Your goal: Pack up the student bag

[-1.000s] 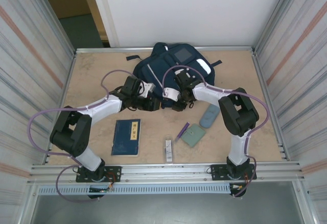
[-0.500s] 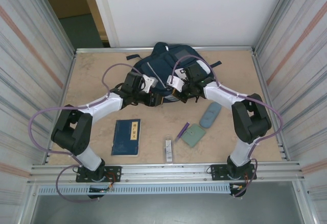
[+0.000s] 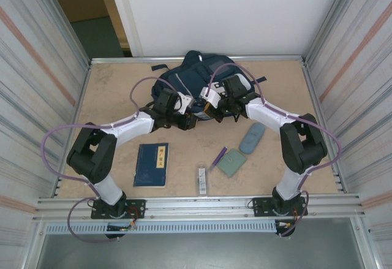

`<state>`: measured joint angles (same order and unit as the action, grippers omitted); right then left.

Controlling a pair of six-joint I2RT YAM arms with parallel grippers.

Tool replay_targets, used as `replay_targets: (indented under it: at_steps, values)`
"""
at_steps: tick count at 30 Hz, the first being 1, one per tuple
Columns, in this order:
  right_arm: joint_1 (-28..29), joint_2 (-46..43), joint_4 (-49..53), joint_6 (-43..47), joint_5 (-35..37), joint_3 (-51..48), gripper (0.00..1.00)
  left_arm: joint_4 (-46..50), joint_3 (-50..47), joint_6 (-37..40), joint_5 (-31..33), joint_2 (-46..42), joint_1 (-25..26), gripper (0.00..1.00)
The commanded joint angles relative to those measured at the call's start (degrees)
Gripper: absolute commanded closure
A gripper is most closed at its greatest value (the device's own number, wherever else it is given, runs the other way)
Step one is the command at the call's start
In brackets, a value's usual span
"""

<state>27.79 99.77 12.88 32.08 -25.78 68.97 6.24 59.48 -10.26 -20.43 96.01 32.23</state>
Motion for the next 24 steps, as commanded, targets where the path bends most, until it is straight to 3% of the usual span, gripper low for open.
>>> replay_targets:
  at_steps: [1,8,12,16,17,24]
  values:
    - [0.5,-4.3,-2.4,-1.6,-3.5,-0.4,1.00,1.9,2.7,0.8,7.6,-0.1,0.0,0.77]
    - [0.1,-6.0,-2.3,-1.7,-3.5,-1.5,1.00,3.5,3.1,2.9,11.8,-0.4,-0.1,0.98]
    - [-0.4,-6.2,-2.0,-1.6,-3.4,-1.6,1.00,2.8,2.0,4.5,11.3,-1.8,-0.1,1.00]
    - [-0.7,-6.1,-2.1,-1.7,-4.0,-1.7,1.00,2.5,1.8,5.3,8.3,-2.1,-0.1,0.62]
    - [-0.7,-6.1,-2.1,-1.7,-4.2,-1.7,1.00,2.3,1.8,5.2,8.0,-2.0,-0.1,0.57]
    - [-0.6,-6.1,-2.8,-3.0,-6.2,-1.5,1.00,0.1,2.1,1.5,8.6,-0.2,-0.1,0.49]
